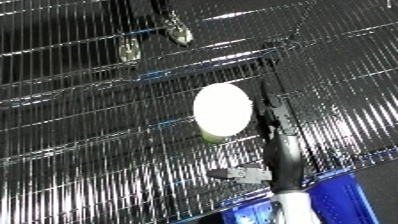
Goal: Pick up the object and place it into the box
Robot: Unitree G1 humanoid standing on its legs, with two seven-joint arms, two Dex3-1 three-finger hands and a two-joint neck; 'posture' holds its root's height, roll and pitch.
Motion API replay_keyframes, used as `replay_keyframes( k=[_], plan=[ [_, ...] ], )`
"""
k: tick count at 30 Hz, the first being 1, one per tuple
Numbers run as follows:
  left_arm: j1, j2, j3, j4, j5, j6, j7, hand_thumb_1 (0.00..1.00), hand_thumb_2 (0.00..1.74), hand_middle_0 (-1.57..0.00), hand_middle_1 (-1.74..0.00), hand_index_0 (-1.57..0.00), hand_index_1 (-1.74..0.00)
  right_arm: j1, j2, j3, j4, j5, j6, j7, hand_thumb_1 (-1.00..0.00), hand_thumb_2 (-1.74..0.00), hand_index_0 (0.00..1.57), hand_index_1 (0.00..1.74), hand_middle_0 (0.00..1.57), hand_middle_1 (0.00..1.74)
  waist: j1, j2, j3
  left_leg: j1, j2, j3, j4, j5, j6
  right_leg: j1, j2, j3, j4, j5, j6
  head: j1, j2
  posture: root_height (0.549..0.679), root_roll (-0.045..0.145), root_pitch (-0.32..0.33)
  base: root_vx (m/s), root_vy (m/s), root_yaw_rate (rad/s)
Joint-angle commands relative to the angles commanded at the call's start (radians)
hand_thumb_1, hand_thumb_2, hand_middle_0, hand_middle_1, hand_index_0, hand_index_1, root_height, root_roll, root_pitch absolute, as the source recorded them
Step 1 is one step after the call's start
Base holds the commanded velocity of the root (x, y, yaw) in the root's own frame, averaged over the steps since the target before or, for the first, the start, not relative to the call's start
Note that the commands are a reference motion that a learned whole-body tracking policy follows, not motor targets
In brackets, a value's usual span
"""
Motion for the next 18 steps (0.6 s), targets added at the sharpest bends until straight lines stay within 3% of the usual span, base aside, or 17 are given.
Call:
replay_keyframes(
  k=[10, 18],
  plan=[
    [-0.018, 0.011, -0.02, 0.008, -0.018, -0.007, -0.002, 1.0, 1.74, -1.57, -1.74, -1.57, -1.74, -0.09, -0.011, 0.042, 0.088, 0.038, 0.014, 0.014, 0.0, 0.0, 0.0, 0.0, 0.0, 0.0, 0.016, 0.008, 0.0, -0.021, -0.004, -0.006, 0.012, -0.002, 0.0032, -0.019, 0.0009, -0.002, 0.009, -0.003, -0.0054, 0.018, 0.005, 0.59, 0.027, 0.275, -0.002, -0.002, 0.033],
    [-0.024, 0.014, -0.029, 0.009, -0.03, -0.012, -0.004, 1.0, 1.74, -1.57, -1.74, -1.57, -1.74, -0.147, -0.002, 0.071, 0.141, 0.055, 0.012, 0.029, -0.4, -0.7, 0.63, 0.7, 0.63, 0.7, 0.026, 0.017, 0.0, -0.018, -0.007, -0.008, 0.006, 0.002, 0.0042, -0.019, 0.0006, -0.005, 0.01, -0.005, -0.0091, 0.043, 0.015, 0.59, 0.03, 0.275, -0.007, -0.005, 0.028]
  ],
)
